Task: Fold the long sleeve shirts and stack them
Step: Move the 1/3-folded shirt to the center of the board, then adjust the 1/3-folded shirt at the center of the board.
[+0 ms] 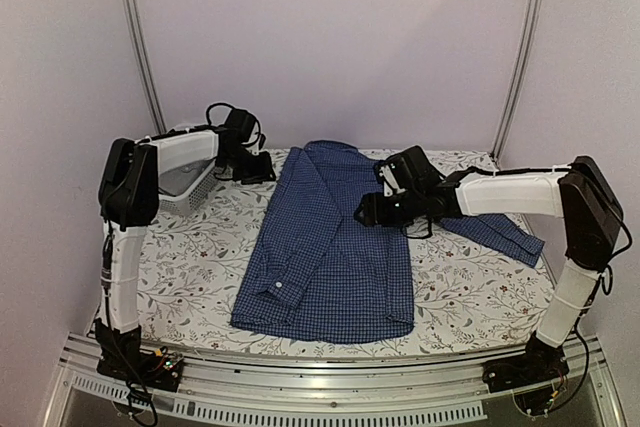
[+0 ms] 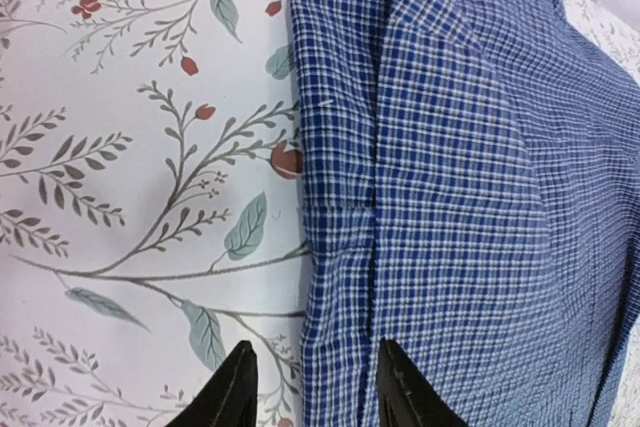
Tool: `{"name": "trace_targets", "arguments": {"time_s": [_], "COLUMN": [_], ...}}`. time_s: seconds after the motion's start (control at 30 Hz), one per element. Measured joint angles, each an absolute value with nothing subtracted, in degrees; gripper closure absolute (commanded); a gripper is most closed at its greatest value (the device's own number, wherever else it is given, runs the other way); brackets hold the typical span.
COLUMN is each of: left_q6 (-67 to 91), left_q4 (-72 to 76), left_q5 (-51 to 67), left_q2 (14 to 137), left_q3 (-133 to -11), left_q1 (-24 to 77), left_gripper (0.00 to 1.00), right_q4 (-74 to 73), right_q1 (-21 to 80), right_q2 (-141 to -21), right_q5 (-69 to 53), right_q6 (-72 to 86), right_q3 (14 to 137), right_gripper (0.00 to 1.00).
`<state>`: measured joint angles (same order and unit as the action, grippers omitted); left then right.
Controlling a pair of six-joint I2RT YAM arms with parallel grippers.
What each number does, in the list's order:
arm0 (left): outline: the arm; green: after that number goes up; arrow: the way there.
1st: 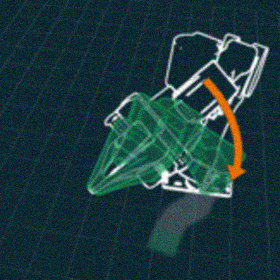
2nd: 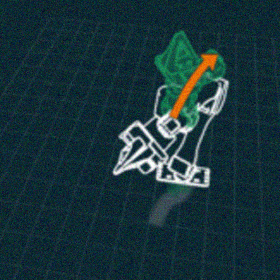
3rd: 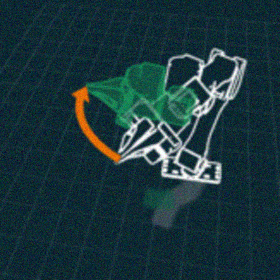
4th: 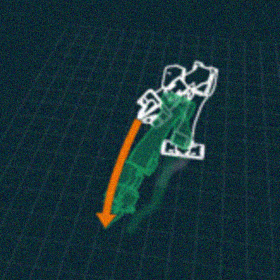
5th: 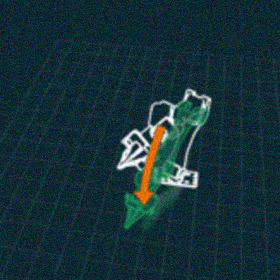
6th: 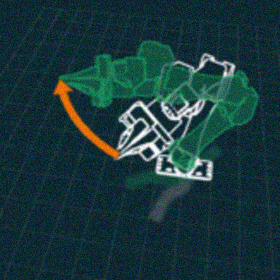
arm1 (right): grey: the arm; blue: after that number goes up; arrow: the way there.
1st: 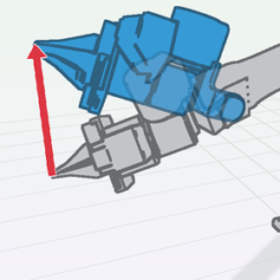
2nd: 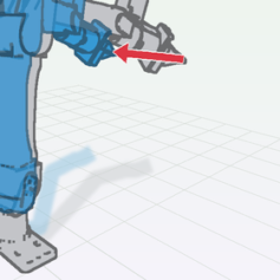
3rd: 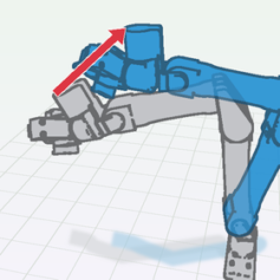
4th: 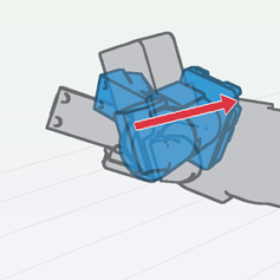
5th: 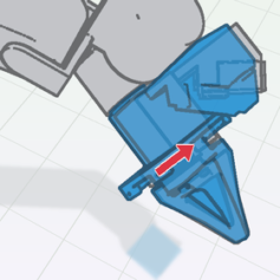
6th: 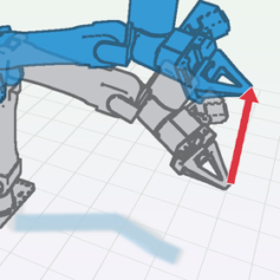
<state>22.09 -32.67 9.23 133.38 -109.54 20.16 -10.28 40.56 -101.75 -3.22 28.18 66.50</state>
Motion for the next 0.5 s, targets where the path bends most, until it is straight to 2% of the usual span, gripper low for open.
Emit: {"name": "trace_targets", "arguments": {"time_s": [0.23,0.5], "left_q6": [24.1,29.1], "left_q4": [-27.4,-20.5], "left_q5": [10.5,16.7], "left_q2": [119.9,118.3], "left_q3": [-95.2,-81.0], "left_q1": [25.6,31.7], "left_gripper": [0.62,0.64], "right_q4": [-10.3,-10.1], "right_q1": [39.6,39.9], "right_q2": [-103.2,-104.1], "right_q5": [-4.3,-5.1], "right_q6": [28.8,30.2], "right_q3": [68.6,63.4], "right_gripper": [0.36,0.36]}}
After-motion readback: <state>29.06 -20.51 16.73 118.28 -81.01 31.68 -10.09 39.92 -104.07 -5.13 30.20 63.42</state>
